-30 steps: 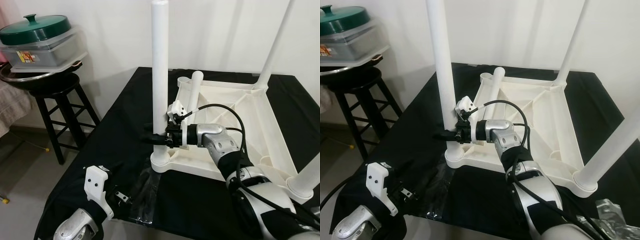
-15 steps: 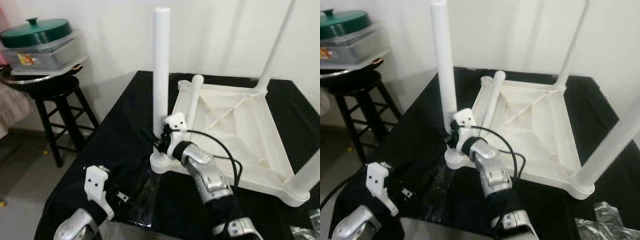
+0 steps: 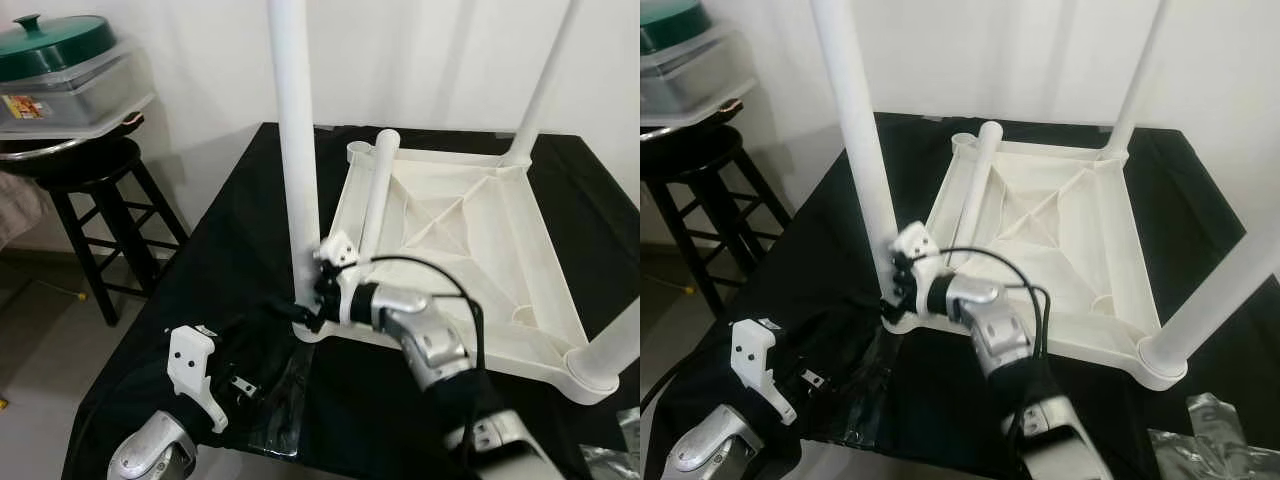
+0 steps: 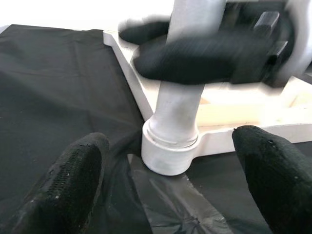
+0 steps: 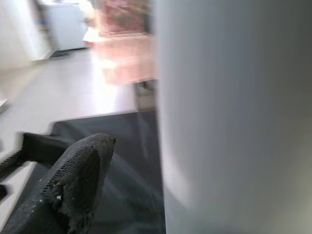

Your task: Building children table

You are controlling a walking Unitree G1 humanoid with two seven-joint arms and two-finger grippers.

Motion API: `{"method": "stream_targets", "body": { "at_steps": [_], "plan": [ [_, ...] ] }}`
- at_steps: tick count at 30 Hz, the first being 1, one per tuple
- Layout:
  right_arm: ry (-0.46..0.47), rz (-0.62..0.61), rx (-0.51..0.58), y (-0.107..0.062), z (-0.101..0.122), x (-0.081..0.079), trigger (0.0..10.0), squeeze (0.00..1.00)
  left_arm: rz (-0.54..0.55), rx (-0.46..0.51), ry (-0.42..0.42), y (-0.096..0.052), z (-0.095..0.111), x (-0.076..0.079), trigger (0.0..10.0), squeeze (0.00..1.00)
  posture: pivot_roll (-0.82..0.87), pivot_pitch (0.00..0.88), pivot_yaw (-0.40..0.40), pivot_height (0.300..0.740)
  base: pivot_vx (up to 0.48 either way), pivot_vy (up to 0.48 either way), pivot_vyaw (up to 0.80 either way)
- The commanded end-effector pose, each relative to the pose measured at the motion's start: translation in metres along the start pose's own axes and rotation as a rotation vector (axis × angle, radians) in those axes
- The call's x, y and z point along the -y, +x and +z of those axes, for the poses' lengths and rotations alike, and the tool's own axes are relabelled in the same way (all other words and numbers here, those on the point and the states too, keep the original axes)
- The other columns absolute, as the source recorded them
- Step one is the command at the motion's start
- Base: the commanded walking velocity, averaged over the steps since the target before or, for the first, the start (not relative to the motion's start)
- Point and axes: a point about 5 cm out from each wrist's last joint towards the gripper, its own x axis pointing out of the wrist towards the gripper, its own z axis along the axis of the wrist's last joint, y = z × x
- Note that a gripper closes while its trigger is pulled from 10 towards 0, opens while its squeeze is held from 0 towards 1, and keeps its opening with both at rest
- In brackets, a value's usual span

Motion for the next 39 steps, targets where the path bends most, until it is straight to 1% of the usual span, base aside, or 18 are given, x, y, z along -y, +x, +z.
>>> {"method": "stream_targets", "body": {
  "at_steps": [1, 3, 10, 11, 12, 22, 24, 29, 30, 31, 32, 33, 34, 35, 36, 37, 38, 39],
  "plan": [
    [-0.020, 0.136, 0.011, -0.002, 0.004, 0.003, 10.0, 0.00, 0.003, -0.018, -0.010, -0.001, -0.004, -0.001, 10.0, 0.00, 0.02, 0.014, 0.005, 0.740, 0.000, 0.000, 0.00],
    [-0.007, 0.227, 0.004, -0.004, 0.012, 0.014, 10.0, 0.00, 0.005, -0.019, -0.009, -0.001, -0.005, -0.001, 10.0, 0.00, 0.03, 0.004, 0.006, 0.740, 0.000, 0.000, 0.00],
    [0.032, 0.282, -0.010, -0.001, 0.019, 0.024, 10.0, 0.00, 0.005, -0.024, -0.010, -0.001, -0.007, -0.001, 10.0, 0.00, 0.04, 0.000, 0.010, 0.740, 0.000, 0.000, 0.00],
    [0.057, 0.306, -0.018, -0.002, 0.019, 0.024, 4.7, 0.00, 0.004, -0.026, -0.011, -0.001, -0.007, -0.001, 10.0, 0.00, 0.04, 0.000, 0.009, 0.740, 0.000, 0.000, 0.00],
    [0.084, 0.326, -0.028, -0.003, 0.017, 0.025, 0.0, 0.00, 0.003, -0.027, -0.011, 0.000, -0.008, -0.001, 10.0, 0.00, 0.04, 0.000, 0.004, 0.740, 0.000, 0.000, 0.00],
    [0.139, 0.373, -0.056, -0.011, 0.004, 0.026, 0.0, 0.00, 0.004, -0.025, -0.011, -0.002, -0.007, 0.000, 10.0, 0.00, 0.05, 0.007, 0.010, 0.740, 0.000, 0.000, 0.00],
    [0.141, 0.364, -0.066, -0.016, -0.004, 0.027, 0.0, 0.00, 0.001, -0.026, -0.014, -0.002, -0.007, 0.000, 10.0, 0.00, 0.04, 0.013, 0.012, 0.740, 0.000, 0.000, 0.00],
    [0.134, 0.343, -0.077, -0.018, -0.008, 0.027, 0.0, 0.00, 0.000, -0.025, -0.014, -0.002, -0.007, 0.001, 10.0, 0.00, 0.05, 0.021, 0.009, 0.740, 0.000, 0.000, 0.00],
    [0.124, 0.255, -0.112, -0.018, -0.020, 0.026, 0.0, 0.00, 0.001, -0.024, -0.014, -0.003, -0.006, 0.001, 10.0, 0.00, 0.05, 0.032, 0.000, 0.740, 0.000, 0.000, 0.00],
    [0.219, -0.112, -0.094, 0.000, -0.041, 0.018, 0.0, 0.00, 0.004, -0.022, -0.014, -0.005, -0.005, 0.001, 10.0, 0.00, 0.03, 0.054, -0.007, 0.740, 0.000, 0.000, 0.00],
    [0.219, -0.112, -0.094, 0.000, -0.041, 0.018, 0.0, 0.00, 0.004, -0.022, -0.014, -0.005, -0.005, 0.001, 10.0, 0.00, 0.03, 0.054, -0.007, 0.740, 0.000, 0.000, 0.00],
    [0.304, -0.399, -0.106, 0.003, -0.055, 0.011, 0.0, 0.00, 0.007, -0.020, -0.013, -0.007, -0.003, 0.001, 10.0, 0.00, 0.03, 0.054, -0.007, 0.740, 0.000, 0.000, 0.00],
    [0.304, -0.399, -0.106, 0.003, -0.055, 0.011, 0.0, 0.00, 0.007, -0.020, -0.013, -0.007, -0.003, 0.001, 10.0, 0.00, 0.03, 0.054, -0.007, 0.740, 0.000, 0.000, 0.00],
    [0.343, -0.470, -0.177, 0.005, -0.072, -0.023, 0.0, 0.00, 0.009, -0.021, -0.015, -0.009, -0.003, -0.001, 10.0, 0.00, 0.00, 0.074, 0.035, 0.740, 0.000, 0.000, 0.00],
    [0.343, -0.470, -0.177, 0.005, -0.072, -0.023, 0.0, 0.00, 0.009, -0.021, -0.015, -0.009, -0.003, -0.001, 10.0, 0.00, 0.00, 0.074, 0.035, 0.740, 0.000, 0.000, 0.00],
    [0.297, -0.463, -0.190, 0.004, -0.071, -0.041, 0.0, 0.00, 0.009, -0.025, -0.016, -0.010, -0.002, -0.002, 10.0, 0.00, 0.00, 0.070, 0.039, 0.740, 0.000, 0.000, 0.00],
    [0.302, -0.364, -0.200, 0.005, -0.067, -0.046, 0.0, 0.00, 0.001, -0.031, -0.022, -0.011, -0.002, -0.001, 10.0, 0.00, 0.00, 0.074, 0.038, 0.740, 0.000, 0.000, 0.00],
    [0.302, -0.364, -0.200, 0.005, -0.067, -0.046, 0.0, 0.00, 0.001, -0.031, -0.022, -0.011, -0.002, -0.001, 10.0, 0.00, 0.00, 0.074, 0.038, 0.740, 0.000, 0.000, 0.00]
  ]
}}
